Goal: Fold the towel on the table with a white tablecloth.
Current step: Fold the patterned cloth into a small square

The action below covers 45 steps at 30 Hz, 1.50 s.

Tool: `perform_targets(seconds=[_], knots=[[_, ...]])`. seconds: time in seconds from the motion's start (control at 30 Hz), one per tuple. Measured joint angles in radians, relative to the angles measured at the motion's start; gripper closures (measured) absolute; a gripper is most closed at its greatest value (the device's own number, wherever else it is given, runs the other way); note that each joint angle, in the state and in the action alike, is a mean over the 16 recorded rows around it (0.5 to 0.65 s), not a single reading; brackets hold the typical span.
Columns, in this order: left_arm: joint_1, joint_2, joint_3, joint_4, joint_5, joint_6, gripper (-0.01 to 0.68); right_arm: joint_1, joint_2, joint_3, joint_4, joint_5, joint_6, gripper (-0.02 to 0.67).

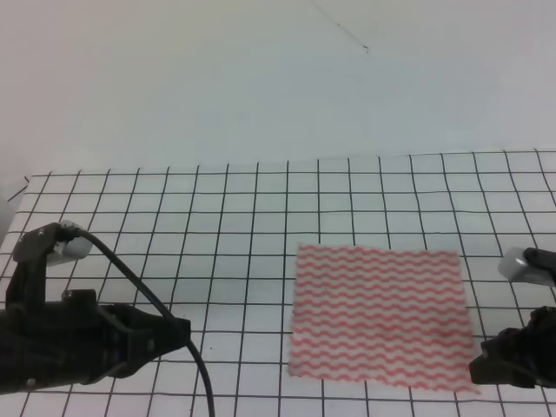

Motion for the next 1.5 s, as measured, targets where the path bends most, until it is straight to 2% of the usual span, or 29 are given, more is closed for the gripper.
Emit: perform_targets(seconds=[0.6,0.97,1.5], knots=[[0.0,0.001,-0.001,0.03,0.001,0.006,0.67,0.0,0.163,-0.083,-0.041,0.003,0.07,0.466],[0.0,0.001,-0.001,0.03,0.003,0.011,0.67,0.0,0.198,-0.144,-0.017,0.076,0.07,0.472],[0.0,0.001,-0.001,0.03,0.003,0.022,0.671,0.0,0.201,-0.19,-0.019,0.107,0.07,0.636]])
